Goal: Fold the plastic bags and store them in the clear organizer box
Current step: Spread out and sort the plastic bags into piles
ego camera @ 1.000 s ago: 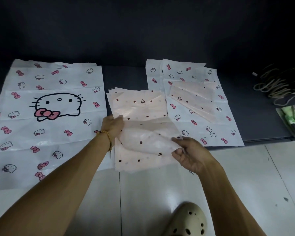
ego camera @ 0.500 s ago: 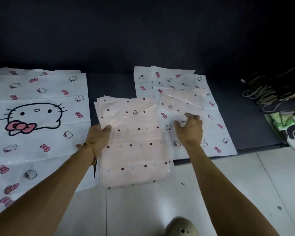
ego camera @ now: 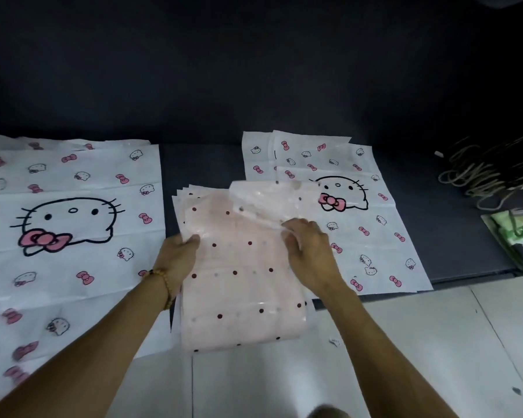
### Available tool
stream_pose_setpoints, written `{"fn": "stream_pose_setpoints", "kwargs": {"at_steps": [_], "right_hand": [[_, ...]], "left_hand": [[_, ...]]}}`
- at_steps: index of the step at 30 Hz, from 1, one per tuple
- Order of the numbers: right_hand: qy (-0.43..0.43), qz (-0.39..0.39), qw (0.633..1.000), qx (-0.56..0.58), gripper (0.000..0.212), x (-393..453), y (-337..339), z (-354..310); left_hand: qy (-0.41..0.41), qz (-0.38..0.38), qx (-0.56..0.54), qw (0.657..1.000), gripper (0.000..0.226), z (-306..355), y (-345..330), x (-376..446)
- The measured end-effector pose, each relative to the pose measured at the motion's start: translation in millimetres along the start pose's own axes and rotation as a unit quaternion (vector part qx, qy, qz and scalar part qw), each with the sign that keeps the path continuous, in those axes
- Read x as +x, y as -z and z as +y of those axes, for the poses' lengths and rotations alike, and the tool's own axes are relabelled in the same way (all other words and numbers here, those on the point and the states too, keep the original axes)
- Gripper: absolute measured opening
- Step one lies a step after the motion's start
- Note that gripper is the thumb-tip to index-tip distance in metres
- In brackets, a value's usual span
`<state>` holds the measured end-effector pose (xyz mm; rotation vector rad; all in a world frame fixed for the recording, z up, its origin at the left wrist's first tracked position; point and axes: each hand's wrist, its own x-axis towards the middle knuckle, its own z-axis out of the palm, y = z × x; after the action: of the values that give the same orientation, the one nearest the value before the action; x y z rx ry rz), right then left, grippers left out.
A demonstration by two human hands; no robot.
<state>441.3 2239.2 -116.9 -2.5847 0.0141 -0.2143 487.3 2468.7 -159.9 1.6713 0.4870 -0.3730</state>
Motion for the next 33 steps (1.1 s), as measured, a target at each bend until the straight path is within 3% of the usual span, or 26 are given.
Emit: {"fn": "stream_pose_setpoints", "kwargs": {"at_steps": [3,5,7,9,11,12,14,16,19,20,22,23,24,25,27,29,31,33], "right_hand": [[0.038,-0.148,0.987,-0.056,0.023,-23.7,-16.0,-20.0],[0.020,-0.206,0.976,-0.071,0.024,-30.9,-20.3,-22.4],[-0.036,-0.177,0.984,-0.006,0.032,-34.6,-16.9,-24.1],[-0.175,-0.069,0.980,0.063,0.058,-34.7,-9.3,-20.7],[-0.346,0.000,0.928,0.138,0.071,-32.9,0.4,-14.5],[-0.402,0.005,0.897,0.183,0.067,-32.7,3.8,-12.1],[-0.409,-0.024,0.875,0.260,0.038,-35.6,7.2,-13.0],[-0.350,-0.054,0.897,0.263,0.018,-38.7,9.0,-19.8],[-0.296,-0.052,0.915,0.268,0.012,-40.8,12.8,-23.4],[-0.321,-0.035,0.889,0.326,0.011,-40.3,15.1,-22.5],[-0.429,-0.019,0.755,0.495,0.012,-39.7,18.5,-22.0],[-0.464,-0.046,0.709,0.529,0.009,-42.5,19.2,-21.6],[-0.479,-0.089,0.711,0.507,0.003,-46.1,19.7,-20.7],[-0.475,-0.147,0.759,0.420,0.008,-50.6,19.2,-19.1],[-0.393,-0.225,0.882,0.130,0.025,-55.7,16.6,-14.5],[-0.329,-0.152,0.932,-0.022,0.038,-45.9,14.0,-16.1],[-0.214,-0.030,0.976,-0.029,0.035,-20.0,8.0,-30.7],[-0.070,0.013,0.997,-0.021,0.029,16.0,-6.2,-48.9]], "left_hand": [[0.053,-0.001,-0.094,0.994,0.047,6.9,1.1,-9.3],[0.040,-0.010,-0.083,0.996,0.054,4.2,2.7,-14.1],[0.001,-0.010,-0.029,1.000,0.025,-1.3,2.9,-17.0],[-0.017,0.008,-0.002,1.000,0.003,-3.8,1.2,-19.0],[-0.024,0.023,-0.004,0.999,0.003,-6.4,0.1,-19.0],[-0.025,0.025,-0.007,0.999,0.002,-6.7,-0.2,-19.1],[-0.018,0.028,-0.003,0.999,0.003,-6.5,-1.5,-17.8],[-0.003,0.044,0.009,0.999,0.007,-6.0,-2.7,-15.0],[0.019,0.050,0.014,0.998,0.013,-3.2,-3.0,-13.0],[0.020,0.040,0.003,0.999,0.012,-2.2,-3.0,-13.5],[0.007,0.025,-0.013,1.000,0.009,-0.5,-2.7,-17.7],[-0.003,0.030,-0.011,0.999,0.010,0.0,-2.4,-19.7],[-0.011,0.042,-0.004,0.999,0.012,-0.3,-1.8,-20.4],[-0.018,0.054,0.008,0.998,0.015,-0.7,-0.3,-21.5],[-0.041,0.057,0.030,0.997,0.016,-1.2,4.2,-24.6],[-0.078,0.044,0.046,0.995,0.017,-1.9,10.6,-27.4],[-0.119,0.030,0.062,0.990,0.018,-3.1,17.0,-30.6],[-0.151,0.026,0.077,0.985,0.018,-5.3,22.4,-31.8]]}}
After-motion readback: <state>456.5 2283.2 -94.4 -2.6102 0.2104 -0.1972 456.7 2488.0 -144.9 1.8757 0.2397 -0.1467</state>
